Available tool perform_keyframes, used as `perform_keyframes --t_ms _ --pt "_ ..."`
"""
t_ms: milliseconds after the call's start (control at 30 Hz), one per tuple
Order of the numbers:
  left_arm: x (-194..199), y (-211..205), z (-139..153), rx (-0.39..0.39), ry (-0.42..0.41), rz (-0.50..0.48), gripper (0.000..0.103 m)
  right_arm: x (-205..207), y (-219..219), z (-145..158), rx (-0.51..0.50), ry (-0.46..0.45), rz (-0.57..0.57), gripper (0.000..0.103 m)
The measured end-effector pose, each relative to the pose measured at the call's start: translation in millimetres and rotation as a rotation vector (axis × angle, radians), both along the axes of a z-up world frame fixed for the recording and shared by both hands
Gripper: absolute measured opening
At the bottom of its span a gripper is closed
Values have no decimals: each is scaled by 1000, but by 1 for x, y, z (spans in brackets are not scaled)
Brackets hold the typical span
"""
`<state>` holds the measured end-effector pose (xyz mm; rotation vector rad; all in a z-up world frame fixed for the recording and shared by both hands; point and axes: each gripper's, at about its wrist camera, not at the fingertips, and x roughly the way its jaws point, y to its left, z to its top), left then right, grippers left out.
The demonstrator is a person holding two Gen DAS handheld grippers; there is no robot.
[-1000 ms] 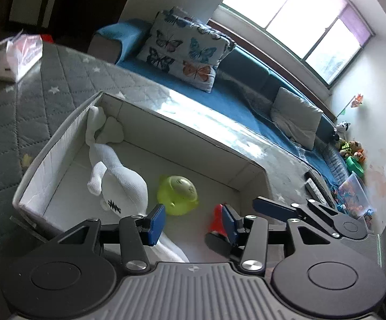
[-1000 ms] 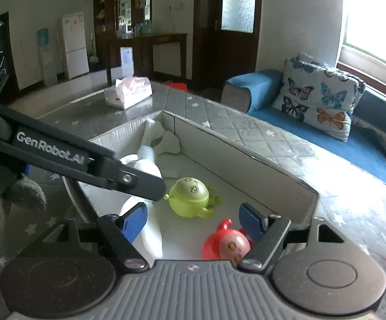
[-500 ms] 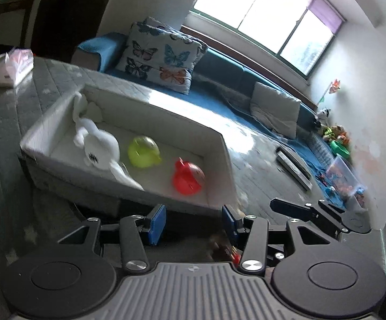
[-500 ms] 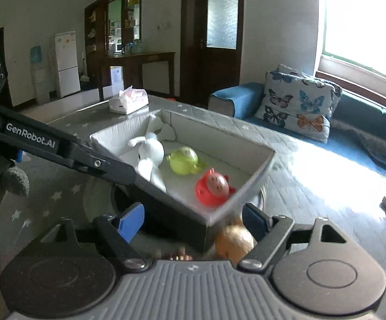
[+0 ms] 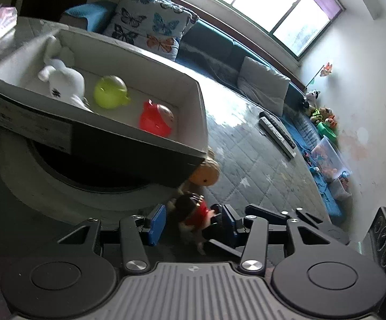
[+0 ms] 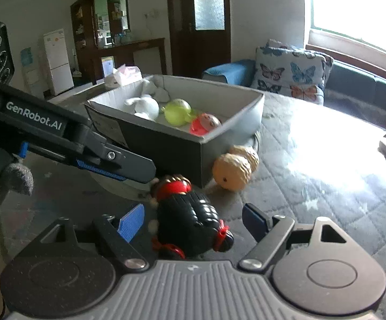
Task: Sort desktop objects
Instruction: 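Lower the left tool onto the black-and-red doll and grasp it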
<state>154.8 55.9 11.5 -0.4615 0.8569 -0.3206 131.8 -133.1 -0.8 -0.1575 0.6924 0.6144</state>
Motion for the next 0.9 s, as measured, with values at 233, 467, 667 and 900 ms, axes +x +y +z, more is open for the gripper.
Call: perform_keyframes --t_ms 233,467,667,900 --pt "14 0 -17 -68 62 36 49 0 -1 -11 5 36 8 82" --pt "20 2 -27 -102 85 63 49 -9 3 -14 -3 47 37 82" --pt "26 -1 -34 -121 100 70 49 -4 4 -16 -4 63 16 73" --pt "29 1 -40 -137 113 75 45 0 6 -18 -14 73 11 73"
